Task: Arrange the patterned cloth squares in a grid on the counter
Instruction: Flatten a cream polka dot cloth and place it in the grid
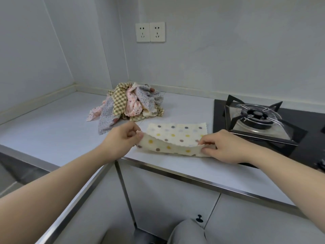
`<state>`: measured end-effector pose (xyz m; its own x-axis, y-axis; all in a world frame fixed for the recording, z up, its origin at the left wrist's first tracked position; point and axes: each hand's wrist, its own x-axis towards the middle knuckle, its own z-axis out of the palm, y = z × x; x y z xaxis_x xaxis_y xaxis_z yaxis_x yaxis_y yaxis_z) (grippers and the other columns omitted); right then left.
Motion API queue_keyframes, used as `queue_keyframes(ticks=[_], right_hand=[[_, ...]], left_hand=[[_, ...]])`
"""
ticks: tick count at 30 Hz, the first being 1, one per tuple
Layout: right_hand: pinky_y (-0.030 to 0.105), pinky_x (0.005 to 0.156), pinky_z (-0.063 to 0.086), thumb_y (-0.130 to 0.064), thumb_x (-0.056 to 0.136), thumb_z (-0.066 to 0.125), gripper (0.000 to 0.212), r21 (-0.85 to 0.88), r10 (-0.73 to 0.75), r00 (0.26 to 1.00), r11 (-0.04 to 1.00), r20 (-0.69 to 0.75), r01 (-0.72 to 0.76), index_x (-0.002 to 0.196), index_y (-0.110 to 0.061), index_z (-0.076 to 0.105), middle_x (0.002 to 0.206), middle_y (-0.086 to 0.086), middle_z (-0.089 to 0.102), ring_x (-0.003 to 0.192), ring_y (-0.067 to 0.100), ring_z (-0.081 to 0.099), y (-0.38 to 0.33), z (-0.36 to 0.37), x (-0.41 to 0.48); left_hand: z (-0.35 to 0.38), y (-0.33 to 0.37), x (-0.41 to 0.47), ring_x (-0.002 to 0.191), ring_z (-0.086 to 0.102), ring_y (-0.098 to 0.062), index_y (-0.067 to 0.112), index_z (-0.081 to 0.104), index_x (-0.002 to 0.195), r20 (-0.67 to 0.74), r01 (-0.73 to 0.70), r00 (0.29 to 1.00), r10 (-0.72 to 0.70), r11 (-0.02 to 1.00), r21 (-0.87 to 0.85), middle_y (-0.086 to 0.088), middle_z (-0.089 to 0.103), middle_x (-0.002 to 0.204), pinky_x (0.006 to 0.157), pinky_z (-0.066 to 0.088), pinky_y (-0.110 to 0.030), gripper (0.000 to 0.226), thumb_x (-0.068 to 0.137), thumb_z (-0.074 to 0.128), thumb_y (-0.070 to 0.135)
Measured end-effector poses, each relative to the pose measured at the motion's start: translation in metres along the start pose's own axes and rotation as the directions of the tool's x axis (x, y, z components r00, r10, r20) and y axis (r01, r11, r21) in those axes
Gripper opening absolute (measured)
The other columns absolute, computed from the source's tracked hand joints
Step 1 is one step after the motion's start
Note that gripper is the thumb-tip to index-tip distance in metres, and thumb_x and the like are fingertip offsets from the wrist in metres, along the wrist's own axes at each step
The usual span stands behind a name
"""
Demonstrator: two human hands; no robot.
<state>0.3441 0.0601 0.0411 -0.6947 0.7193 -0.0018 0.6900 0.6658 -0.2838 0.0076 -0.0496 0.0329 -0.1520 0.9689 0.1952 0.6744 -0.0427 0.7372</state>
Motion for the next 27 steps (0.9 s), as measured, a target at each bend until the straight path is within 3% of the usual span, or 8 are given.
queue_keyframes(ticks=[4, 8, 10, 13, 17, 19, 23, 27], right_hand=[[0.019, 0.072, 0.046, -0.038, 0.095, 0.066, 0.012, 0.076, 0.023, 0.999, 0.997, -0.026, -0.021, 0.106, -0.037, 0.069, 0.094, -0.012, 0.070, 0.082, 0.005, 0.063, 0.002, -0.008, 0.006], [0.018, 0.064, 0.044, -0.039, 0.097, 0.063, 0.007, 0.066, 0.113, 0.987, 0.992, -0.113, -0.106, 0.103, -0.036, 0.063, 0.089, -0.015, 0.064, 0.067, 0.000, 0.065, 0.007, -0.019, 0.030], [0.026, 0.072, 0.053, -0.036, 0.097, 0.061, 0.008, 0.058, 0.165, 0.976, 0.986, -0.144, -0.158, 0.105, -0.034, 0.064, 0.095, -0.011, 0.066, 0.065, 0.003, 0.068, 0.015, -0.019, 0.048], [0.034, 0.086, 0.053, -0.030, 0.096, 0.060, 0.018, 0.013, 0.222, 0.964, 0.975, -0.146, -0.222, 0.111, -0.028, 0.069, 0.110, -0.002, 0.068, 0.089, 0.015, 0.063, 0.025, -0.006, 0.076], [0.039, 0.092, 0.050, -0.030, 0.097, 0.057, 0.018, -0.038, 0.234, 0.958, 0.969, -0.165, -0.243, 0.111, -0.027, 0.069, 0.114, -0.002, 0.063, 0.111, 0.022, 0.058, 0.035, 0.022, 0.099], [0.042, 0.099, 0.045, -0.032, 0.100, 0.051, 0.023, -0.052, 0.226, 0.954, 0.969, -0.198, -0.241, 0.117, -0.026, 0.066, 0.120, 0.000, 0.059, 0.120, 0.024, 0.051, 0.044, 0.036, 0.104], [0.041, 0.107, 0.038, -0.038, 0.102, 0.045, 0.038, -0.059, 0.222, 0.955, 0.970, -0.197, -0.237, 0.137, -0.025, 0.055, 0.142, -0.004, 0.053, 0.133, 0.022, 0.045, 0.057, 0.047, 0.105], [0.040, 0.097, 0.042, -0.037, 0.099, 0.054, 0.012, 0.023, 0.237, 0.946, 0.971, -0.222, -0.237, 0.105, -0.028, 0.060, 0.111, -0.007, 0.059, 0.112, 0.020, 0.054, 0.055, 0.042, 0.106]], left_hand=[[0.005, -0.002, 0.009, 0.066, 0.068, -0.020, 0.020, 0.063, 0.090, -0.082, 0.014, 0.996, -0.017, 0.999, -0.039, 0.000, 0.071, 0.070, 0.077, 0.059, -0.043, 0.013, 0.099, 0.063, 0.030], [0.014, -0.001, 0.041, 0.063, 0.063, -0.013, 0.019, 0.065, 0.089, -0.205, 0.071, 0.976, -0.075, 0.997, -0.026, -0.002, 0.070, 0.075, 0.067, 0.054, -0.034, 0.012, 0.096, 0.067, 0.029], [0.022, -0.001, 0.060, 0.070, 0.063, -0.018, 0.016, 0.068, 0.087, -0.179, 0.123, 0.977, -0.120, 0.992, 0.004, -0.005, 0.071, 0.080, 0.067, 0.052, -0.035, 0.011, 0.093, 0.069, 0.025], [0.035, -0.007, 0.085, 0.080, 0.063, -0.022, 0.012, 0.070, 0.086, -0.160, 0.168, 0.976, -0.145, 0.975, 0.142, -0.004, 0.070, 0.084, 0.063, 0.048, -0.028, 0.007, 0.087, 0.071, 0.019], [0.049, -0.023, 0.098, 0.072, 0.055, -0.011, 0.016, 0.067, 0.105, -0.097, 0.170, 0.984, -0.151, 0.959, 0.228, 0.000, 0.065, 0.094, 0.057, 0.041, -0.018, 0.017, 0.088, 0.068, 0.018], [0.055, -0.036, 0.099, 0.082, 0.053, -0.014, 0.017, 0.068, 0.118, -0.088, 0.106, 0.993, -0.085, 0.957, 0.269, 0.001, 0.058, 0.106, 0.062, 0.038, -0.022, 0.028, 0.090, 0.066, 0.019], [0.066, -0.052, 0.104, 0.115, 0.050, -0.025, 0.012, 0.069, 0.127, -0.065, 0.015, 0.998, 0.005, 0.953, 0.303, -0.005, 0.055, 0.123, 0.097, 0.038, -0.028, 0.034, 0.094, 0.062, 0.017], [0.068, -0.054, 0.108, 0.114, 0.048, -0.032, 0.013, 0.071, 0.113, -0.092, -0.021, 0.994, 0.054, 0.942, 0.336, -0.007, 0.056, 0.112, 0.101, 0.037, -0.038, 0.022, 0.094, 0.066, 0.024]])
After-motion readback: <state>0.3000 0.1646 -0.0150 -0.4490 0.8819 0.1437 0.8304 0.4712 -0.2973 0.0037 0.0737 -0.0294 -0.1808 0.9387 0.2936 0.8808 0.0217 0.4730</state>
